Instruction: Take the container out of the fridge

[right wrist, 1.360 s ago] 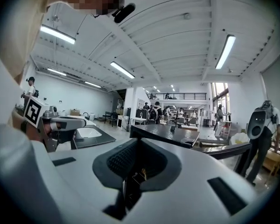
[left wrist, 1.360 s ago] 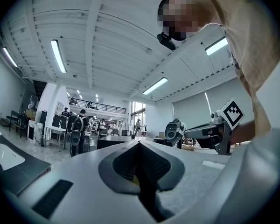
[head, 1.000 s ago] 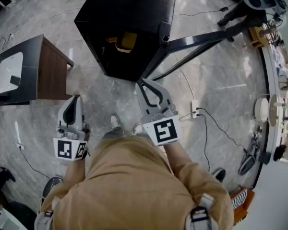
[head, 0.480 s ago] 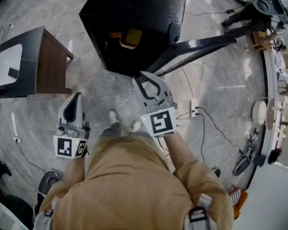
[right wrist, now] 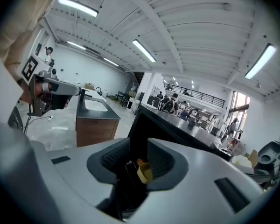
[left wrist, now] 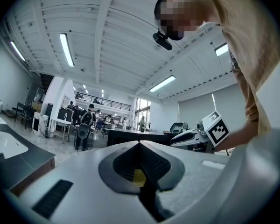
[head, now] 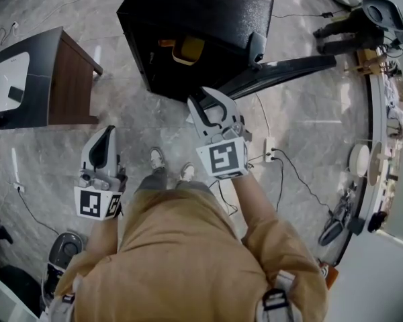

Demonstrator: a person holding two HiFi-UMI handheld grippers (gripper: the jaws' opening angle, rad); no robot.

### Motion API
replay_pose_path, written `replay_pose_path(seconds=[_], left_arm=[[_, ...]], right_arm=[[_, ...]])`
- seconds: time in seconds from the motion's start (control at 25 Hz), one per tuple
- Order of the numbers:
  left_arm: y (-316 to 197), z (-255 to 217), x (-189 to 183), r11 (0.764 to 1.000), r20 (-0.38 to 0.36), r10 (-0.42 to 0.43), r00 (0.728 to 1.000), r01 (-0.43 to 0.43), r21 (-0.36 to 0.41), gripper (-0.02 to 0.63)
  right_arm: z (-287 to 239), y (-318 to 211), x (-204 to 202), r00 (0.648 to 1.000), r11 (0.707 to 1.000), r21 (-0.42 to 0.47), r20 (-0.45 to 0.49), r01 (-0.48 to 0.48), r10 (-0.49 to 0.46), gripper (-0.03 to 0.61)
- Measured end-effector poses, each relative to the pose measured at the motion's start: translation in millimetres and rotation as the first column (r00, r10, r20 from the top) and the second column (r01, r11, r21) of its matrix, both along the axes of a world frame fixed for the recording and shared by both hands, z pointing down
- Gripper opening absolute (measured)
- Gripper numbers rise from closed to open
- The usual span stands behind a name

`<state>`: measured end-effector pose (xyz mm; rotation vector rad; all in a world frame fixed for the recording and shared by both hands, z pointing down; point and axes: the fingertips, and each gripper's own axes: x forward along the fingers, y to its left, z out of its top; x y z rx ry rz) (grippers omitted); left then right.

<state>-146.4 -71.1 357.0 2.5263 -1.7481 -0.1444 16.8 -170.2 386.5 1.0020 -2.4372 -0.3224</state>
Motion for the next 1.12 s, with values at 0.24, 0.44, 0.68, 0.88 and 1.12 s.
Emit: replay_pose_path(seconds=[0.24, 0.44, 0.68, 0.88, 1.12], left_arm=[[-9, 9, -4, 1.000, -0.009, 0.002, 1.000, -0.002, -0.013, 0.000], [-15, 16, -4, 1.000, -0.019, 0.005, 1.000, -0.005, -0.018, 0.000], [-20, 25, -9, 1.000, -0.024, 0.002, 1.000, -0.003, -0.030, 0.000], [-28, 33, -25, 0.999, -0.013, -0.031, 0.999, 0.030, -0.039, 0.000], [-35, 40, -36, 0.998, -0.008, -0.044, 0.999, 0.044, -0.044, 0.000]], right_arm=[[19, -17, -7, 0.999, 1.000, -0.010, -0.052, 0.002, -0.003, 0.114], [40, -31, -12, 0.996, 0.999, -0.031, -0.090, -0.012, 0.009, 0.114], [59, -45, -17, 0.990, 0.999, -0.031, -0.137, -0.011, 0.006, 0.114], [76, -57, -22, 0.984, 0.999, -0.036, -0.178, -0.005, -0.002, 0.114], [93, -70, -23, 0.974, 0.999, -0.036, -0.228, 0.001, -0.009, 0.114]])
